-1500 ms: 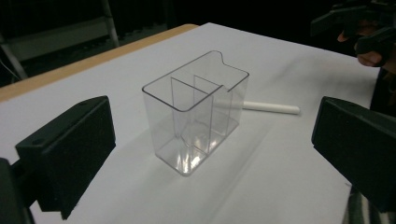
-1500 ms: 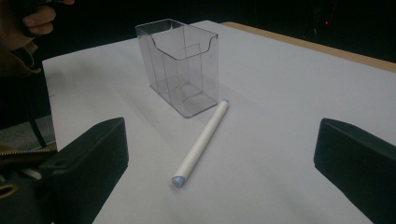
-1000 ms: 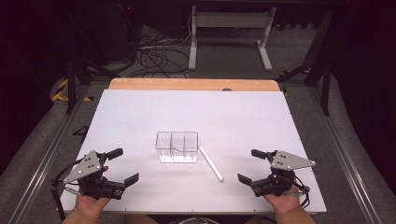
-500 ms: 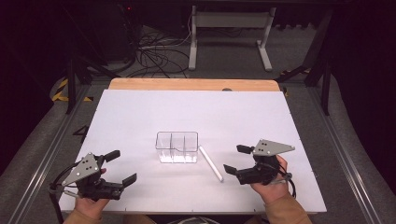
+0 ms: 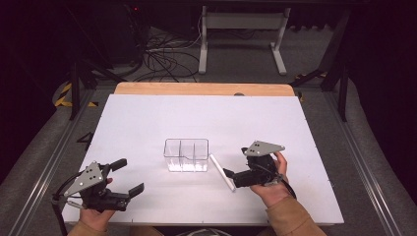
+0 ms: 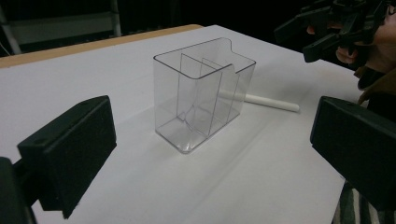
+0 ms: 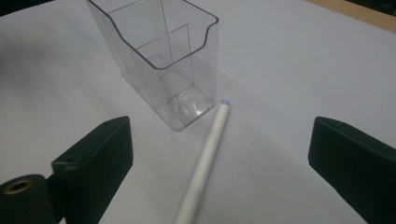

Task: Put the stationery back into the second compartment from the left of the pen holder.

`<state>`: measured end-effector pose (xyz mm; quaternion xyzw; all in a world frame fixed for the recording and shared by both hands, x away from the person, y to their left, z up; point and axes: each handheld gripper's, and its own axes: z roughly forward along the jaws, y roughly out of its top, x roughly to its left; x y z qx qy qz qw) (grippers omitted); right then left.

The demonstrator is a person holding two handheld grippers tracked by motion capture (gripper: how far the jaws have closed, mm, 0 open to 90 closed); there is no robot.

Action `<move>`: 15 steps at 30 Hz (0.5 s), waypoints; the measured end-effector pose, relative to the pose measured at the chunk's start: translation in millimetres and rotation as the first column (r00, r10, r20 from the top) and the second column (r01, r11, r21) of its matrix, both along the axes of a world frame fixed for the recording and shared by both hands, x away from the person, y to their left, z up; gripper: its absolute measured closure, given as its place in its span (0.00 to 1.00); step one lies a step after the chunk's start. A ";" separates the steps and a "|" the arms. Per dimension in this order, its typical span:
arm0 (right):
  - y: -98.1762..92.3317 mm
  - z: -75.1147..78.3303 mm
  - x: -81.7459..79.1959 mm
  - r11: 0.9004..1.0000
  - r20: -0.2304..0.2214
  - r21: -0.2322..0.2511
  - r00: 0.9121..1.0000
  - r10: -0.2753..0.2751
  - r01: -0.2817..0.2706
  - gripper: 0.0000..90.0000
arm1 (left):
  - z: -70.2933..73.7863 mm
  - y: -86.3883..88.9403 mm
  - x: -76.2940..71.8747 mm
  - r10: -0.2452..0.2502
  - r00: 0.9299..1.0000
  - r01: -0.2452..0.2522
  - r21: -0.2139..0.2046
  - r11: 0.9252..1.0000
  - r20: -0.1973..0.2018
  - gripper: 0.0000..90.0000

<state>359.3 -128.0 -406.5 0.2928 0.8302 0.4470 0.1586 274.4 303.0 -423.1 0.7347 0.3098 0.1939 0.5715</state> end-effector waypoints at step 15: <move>11.7 -0.7 6.2 0.999 -0.102 0.034 0.994 -0.026 0.030 0.03 | -0.7 1.9 0.6 0.000 1.000 0.000 -0.010 1.000 0.004 0.01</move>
